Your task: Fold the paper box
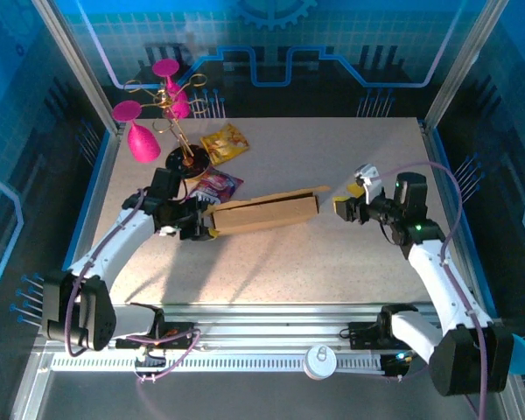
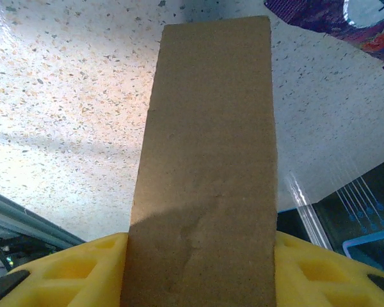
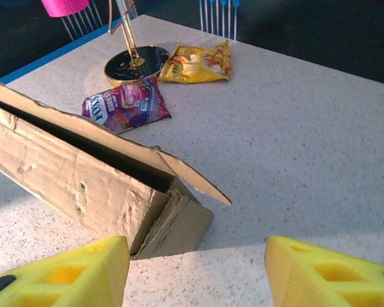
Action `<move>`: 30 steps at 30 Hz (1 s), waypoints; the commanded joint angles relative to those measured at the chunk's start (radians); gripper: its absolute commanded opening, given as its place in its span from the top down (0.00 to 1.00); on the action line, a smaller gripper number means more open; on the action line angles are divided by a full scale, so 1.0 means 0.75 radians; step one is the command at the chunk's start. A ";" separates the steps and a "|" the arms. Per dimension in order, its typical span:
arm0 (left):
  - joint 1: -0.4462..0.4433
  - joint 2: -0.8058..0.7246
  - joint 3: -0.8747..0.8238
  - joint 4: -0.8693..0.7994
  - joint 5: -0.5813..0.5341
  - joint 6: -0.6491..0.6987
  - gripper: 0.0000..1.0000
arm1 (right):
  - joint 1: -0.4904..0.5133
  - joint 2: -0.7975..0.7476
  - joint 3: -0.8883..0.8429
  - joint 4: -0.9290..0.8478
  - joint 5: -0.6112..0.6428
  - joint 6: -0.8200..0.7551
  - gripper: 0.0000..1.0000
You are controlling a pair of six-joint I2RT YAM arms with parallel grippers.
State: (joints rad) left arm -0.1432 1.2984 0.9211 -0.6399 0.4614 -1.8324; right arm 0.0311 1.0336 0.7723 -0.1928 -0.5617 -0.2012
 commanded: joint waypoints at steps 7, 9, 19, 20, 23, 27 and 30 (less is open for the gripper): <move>0.064 0.088 0.067 -0.110 0.020 0.030 0.57 | 0.032 0.341 0.408 -0.383 -0.178 -0.452 0.43; 0.072 0.097 0.067 -0.108 0.021 0.032 0.57 | 0.057 0.406 0.477 -0.467 -0.195 -0.515 0.47; 0.096 0.135 0.048 -0.072 0.037 0.038 0.57 | 0.171 0.597 0.668 -0.559 -0.075 -0.604 0.54; 0.099 0.138 0.047 -0.070 0.036 0.038 0.57 | 0.180 0.605 0.675 -0.561 -0.066 -0.605 0.55; 0.107 0.146 0.048 -0.067 0.039 0.043 0.57 | 0.200 0.642 0.705 -0.583 -0.029 -0.617 0.56; 0.113 0.157 0.050 -0.063 0.041 0.046 0.57 | 0.213 0.663 0.725 -0.584 -0.005 -0.603 0.69; 0.115 0.166 0.052 -0.056 0.047 0.043 0.57 | 0.226 0.682 0.743 -0.600 0.037 -0.603 0.73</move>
State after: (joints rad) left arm -0.0696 1.4006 0.9474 -0.6567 0.5148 -1.8042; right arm 0.1806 1.5295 1.2922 -0.6029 -0.5644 -0.6449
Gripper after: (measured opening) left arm 0.483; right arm 0.271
